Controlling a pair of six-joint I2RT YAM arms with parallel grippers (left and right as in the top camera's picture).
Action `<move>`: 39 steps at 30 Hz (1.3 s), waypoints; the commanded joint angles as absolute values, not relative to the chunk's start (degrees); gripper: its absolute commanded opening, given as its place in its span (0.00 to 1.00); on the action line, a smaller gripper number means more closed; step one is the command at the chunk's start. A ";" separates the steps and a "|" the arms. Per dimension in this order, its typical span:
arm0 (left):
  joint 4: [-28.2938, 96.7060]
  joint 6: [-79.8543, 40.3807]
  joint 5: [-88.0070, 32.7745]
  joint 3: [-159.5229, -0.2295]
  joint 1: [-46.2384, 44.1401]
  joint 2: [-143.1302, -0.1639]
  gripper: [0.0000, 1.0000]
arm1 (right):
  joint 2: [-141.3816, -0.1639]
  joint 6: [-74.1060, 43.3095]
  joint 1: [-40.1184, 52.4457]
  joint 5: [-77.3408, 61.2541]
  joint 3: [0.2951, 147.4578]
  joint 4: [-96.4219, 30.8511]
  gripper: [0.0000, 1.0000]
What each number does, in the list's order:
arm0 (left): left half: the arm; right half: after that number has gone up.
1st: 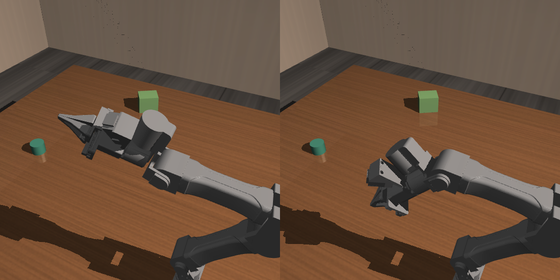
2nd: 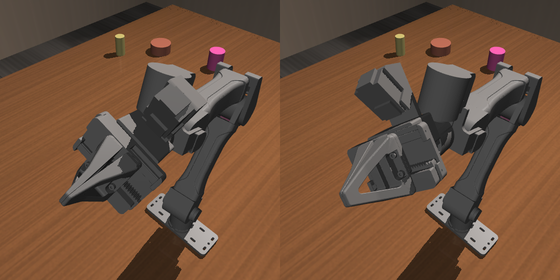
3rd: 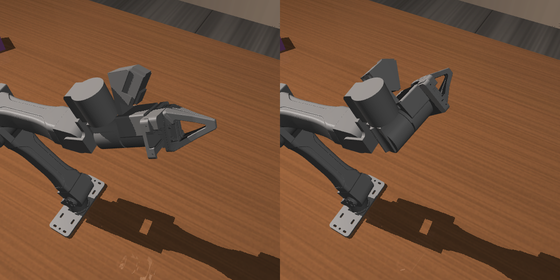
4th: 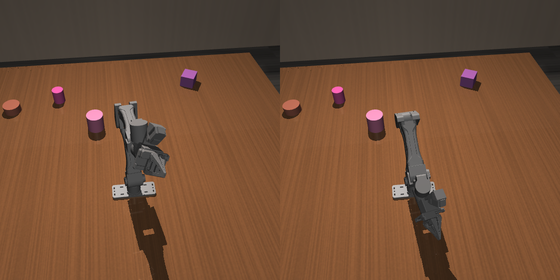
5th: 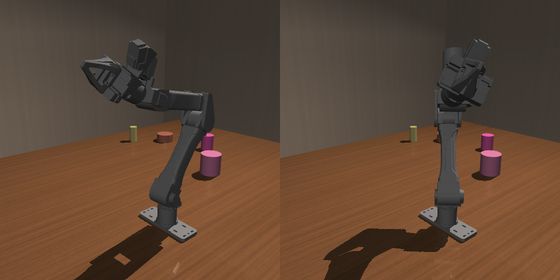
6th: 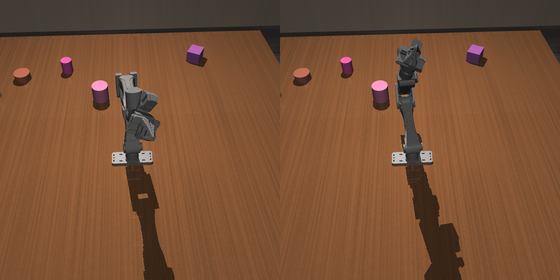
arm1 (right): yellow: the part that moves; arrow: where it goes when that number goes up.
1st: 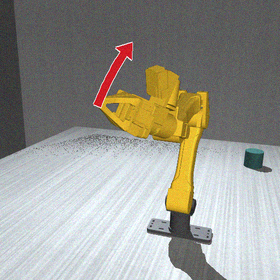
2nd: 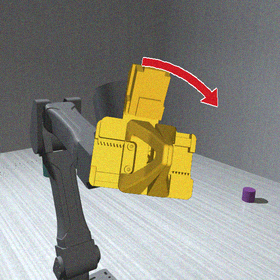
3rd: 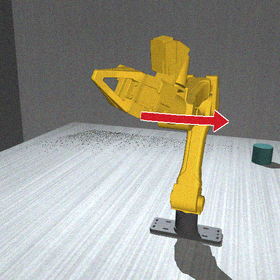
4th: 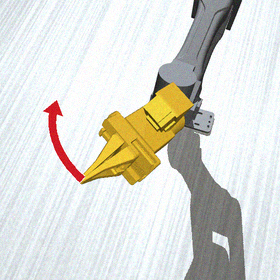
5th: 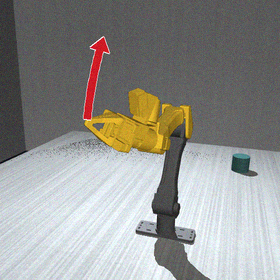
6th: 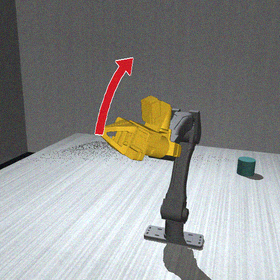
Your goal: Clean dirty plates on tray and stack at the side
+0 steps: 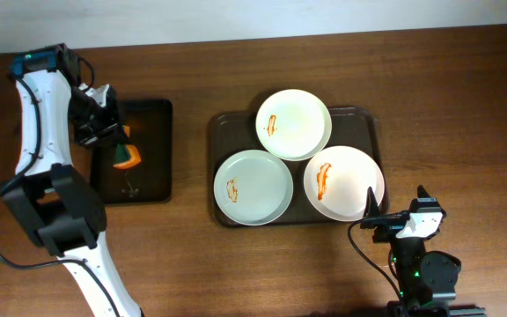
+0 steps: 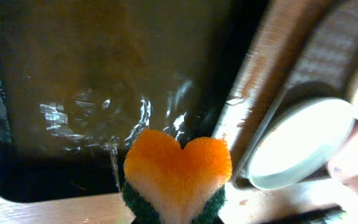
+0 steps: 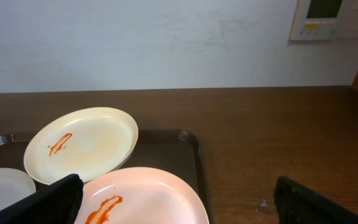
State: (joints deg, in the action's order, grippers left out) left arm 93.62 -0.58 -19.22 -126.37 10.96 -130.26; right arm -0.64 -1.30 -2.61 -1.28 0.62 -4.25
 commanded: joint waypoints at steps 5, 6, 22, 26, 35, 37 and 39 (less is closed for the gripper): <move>95.53 7.57 -46.04 -146.67 11.42 -119.90 0.00 | -0.36 -1.32 -2.22 -0.78 0.32 -4.51 0.98; 95.13 7.62 -45.32 -148.99 11.42 -119.37 0.00 | -0.36 -1.32 -2.22 -0.78 0.32 -4.51 0.98; 84.88 7.40 -23.00 -118.48 11.22 -125.95 0.00 | -0.36 -1.32 -2.22 -0.78 0.32 -4.51 0.98; 89.62 7.44 -25.58 -124.68 11.68 -124.92 0.00 | -0.36 -1.32 -2.22 -0.78 0.32 -4.51 0.98; 96.73 7.42 -34.79 -144.86 8.01 -118.26 0.00 | -0.36 -1.32 -2.22 -0.78 0.32 -4.51 0.98; 96.73 7.44 -34.74 -144.55 4.45 -117.95 0.00 | -0.36 -1.32 -2.22 -0.78 0.32 -4.51 0.98; 96.73 7.44 -33.85 -143.06 0.54 -118.06 0.00 | -0.36 -1.32 -2.22 -0.78 0.32 -4.51 0.99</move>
